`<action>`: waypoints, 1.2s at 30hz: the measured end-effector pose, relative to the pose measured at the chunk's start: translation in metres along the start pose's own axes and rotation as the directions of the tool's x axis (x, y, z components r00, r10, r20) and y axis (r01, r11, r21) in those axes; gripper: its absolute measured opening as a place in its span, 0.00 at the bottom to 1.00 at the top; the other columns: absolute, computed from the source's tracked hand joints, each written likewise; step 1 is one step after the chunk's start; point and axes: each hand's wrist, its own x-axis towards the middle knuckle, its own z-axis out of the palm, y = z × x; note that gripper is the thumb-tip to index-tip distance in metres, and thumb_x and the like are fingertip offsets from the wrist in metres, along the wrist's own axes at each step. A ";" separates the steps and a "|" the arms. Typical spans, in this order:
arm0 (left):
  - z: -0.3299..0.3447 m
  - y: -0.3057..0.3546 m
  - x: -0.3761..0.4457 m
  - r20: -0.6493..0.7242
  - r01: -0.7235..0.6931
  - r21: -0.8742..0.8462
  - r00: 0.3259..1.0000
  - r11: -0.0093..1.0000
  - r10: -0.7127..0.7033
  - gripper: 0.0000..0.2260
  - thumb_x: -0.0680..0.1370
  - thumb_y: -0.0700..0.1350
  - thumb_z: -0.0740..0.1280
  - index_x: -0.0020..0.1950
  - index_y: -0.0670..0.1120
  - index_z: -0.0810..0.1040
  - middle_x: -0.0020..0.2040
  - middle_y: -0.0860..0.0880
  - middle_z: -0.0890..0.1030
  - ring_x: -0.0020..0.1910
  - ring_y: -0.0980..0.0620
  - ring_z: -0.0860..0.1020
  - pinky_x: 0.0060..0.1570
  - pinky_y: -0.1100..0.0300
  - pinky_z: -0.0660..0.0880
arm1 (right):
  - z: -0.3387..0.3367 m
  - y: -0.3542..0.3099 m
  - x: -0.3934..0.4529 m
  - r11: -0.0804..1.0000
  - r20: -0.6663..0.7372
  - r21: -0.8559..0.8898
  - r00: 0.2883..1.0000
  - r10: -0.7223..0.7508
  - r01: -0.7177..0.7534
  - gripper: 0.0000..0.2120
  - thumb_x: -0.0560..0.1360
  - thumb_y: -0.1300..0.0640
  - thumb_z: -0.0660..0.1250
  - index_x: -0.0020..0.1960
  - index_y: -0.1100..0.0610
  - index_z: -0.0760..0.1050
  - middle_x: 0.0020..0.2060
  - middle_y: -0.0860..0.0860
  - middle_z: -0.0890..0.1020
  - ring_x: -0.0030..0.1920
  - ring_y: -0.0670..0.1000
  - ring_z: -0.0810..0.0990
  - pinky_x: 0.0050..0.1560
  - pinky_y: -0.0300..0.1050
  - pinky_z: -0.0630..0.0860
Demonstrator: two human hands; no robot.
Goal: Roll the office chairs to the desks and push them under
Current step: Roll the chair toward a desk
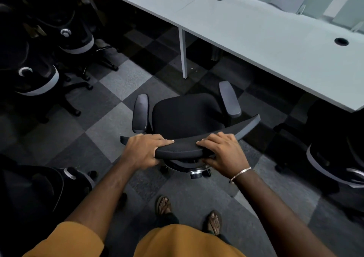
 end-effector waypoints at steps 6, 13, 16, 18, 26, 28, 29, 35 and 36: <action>-0.002 -0.054 0.010 0.005 -0.078 0.031 0.997 0.996 0.078 0.28 0.72 0.64 0.66 0.73 0.70 0.70 0.62 0.66 0.79 0.59 0.59 0.79 0.58 0.54 0.71 | -0.008 0.008 0.021 0.978 0.081 -0.144 0.984 0.162 -0.149 0.31 0.65 0.27 0.68 0.64 0.40 0.79 0.52 0.39 0.80 0.52 0.47 0.76 0.55 0.47 0.68; 0.000 -0.110 0.017 0.000 -0.157 0.085 0.988 0.984 0.157 0.31 0.69 0.55 0.74 0.72 0.68 0.73 0.60 0.65 0.81 0.56 0.58 0.79 0.53 0.55 0.67 | 0.018 -0.038 0.028 0.961 0.018 -0.142 0.970 0.240 -0.236 0.35 0.64 0.23 0.63 0.62 0.44 0.81 0.50 0.42 0.83 0.47 0.49 0.79 0.52 0.49 0.69; -0.001 -0.123 0.025 -0.002 -0.211 0.096 0.977 0.973 0.213 0.31 0.70 0.56 0.73 0.72 0.68 0.72 0.60 0.65 0.80 0.57 0.58 0.79 0.55 0.55 0.69 | 0.020 -0.049 0.032 0.948 0.021 -0.155 0.958 0.286 -0.280 0.35 0.65 0.23 0.63 0.63 0.42 0.80 0.52 0.40 0.82 0.49 0.49 0.78 0.52 0.49 0.69; -0.003 -0.133 0.030 0.004 -0.238 0.108 0.971 0.965 0.239 0.30 0.70 0.56 0.72 0.72 0.67 0.72 0.60 0.64 0.80 0.57 0.57 0.79 0.55 0.54 0.71 | 0.023 -0.057 0.039 0.933 0.031 -0.179 0.946 0.324 -0.313 0.34 0.64 0.24 0.65 0.64 0.40 0.80 0.53 0.39 0.81 0.49 0.48 0.77 0.51 0.49 0.68; -0.013 -0.129 0.056 -0.015 -0.273 0.097 0.961 0.957 0.276 0.31 0.70 0.54 0.72 0.74 0.65 0.72 0.60 0.62 0.79 0.56 0.55 0.78 0.54 0.54 0.70 | 0.012 -0.042 0.059 0.887 0.031 -0.235 0.909 0.416 -0.398 0.31 0.62 0.29 0.74 0.64 0.38 0.80 0.54 0.38 0.80 0.51 0.48 0.75 0.54 0.49 0.68; -0.013 -0.121 0.068 -0.031 -0.266 0.087 0.963 0.960 0.269 0.32 0.69 0.54 0.72 0.73 0.64 0.74 0.59 0.62 0.80 0.55 0.54 0.79 0.53 0.54 0.70 | 0.006 -0.028 0.063 0.876 0.025 -0.247 0.901 0.432 -0.414 0.31 0.62 0.31 0.76 0.64 0.37 0.80 0.54 0.39 0.80 0.52 0.49 0.75 0.56 0.50 0.68; -0.013 -0.116 0.074 -0.039 -0.259 0.088 0.964 0.962 0.263 0.32 0.67 0.53 0.73 0.72 0.64 0.74 0.58 0.61 0.80 0.54 0.54 0.79 0.52 0.54 0.69 | 0.004 -0.020 0.066 0.872 0.022 -0.253 0.898 0.439 -0.420 0.32 0.62 0.32 0.77 0.64 0.37 0.80 0.54 0.40 0.80 0.52 0.50 0.75 0.57 0.50 0.68; -0.013 -0.083 0.126 -0.117 -0.212 0.047 0.969 0.976 0.216 0.32 0.65 0.49 0.75 0.69 0.62 0.77 0.56 0.60 0.81 0.53 0.54 0.79 0.54 0.54 0.70 | -0.010 0.040 0.087 0.847 -0.030 -0.284 0.887 0.460 -0.449 0.31 0.61 0.36 0.80 0.63 0.39 0.81 0.52 0.44 0.78 0.53 0.53 0.76 0.60 0.52 0.68; -0.014 -0.076 0.136 -0.136 -0.186 0.032 0.973 0.982 0.189 0.31 0.65 0.48 0.75 0.68 0.61 0.78 0.56 0.60 0.81 0.54 0.54 0.78 0.55 0.54 0.69 | -0.011 0.053 0.092 0.844 -0.044 -0.291 0.887 0.459 -0.451 0.31 0.60 0.37 0.81 0.62 0.40 0.81 0.52 0.44 0.78 0.53 0.53 0.76 0.60 0.52 0.68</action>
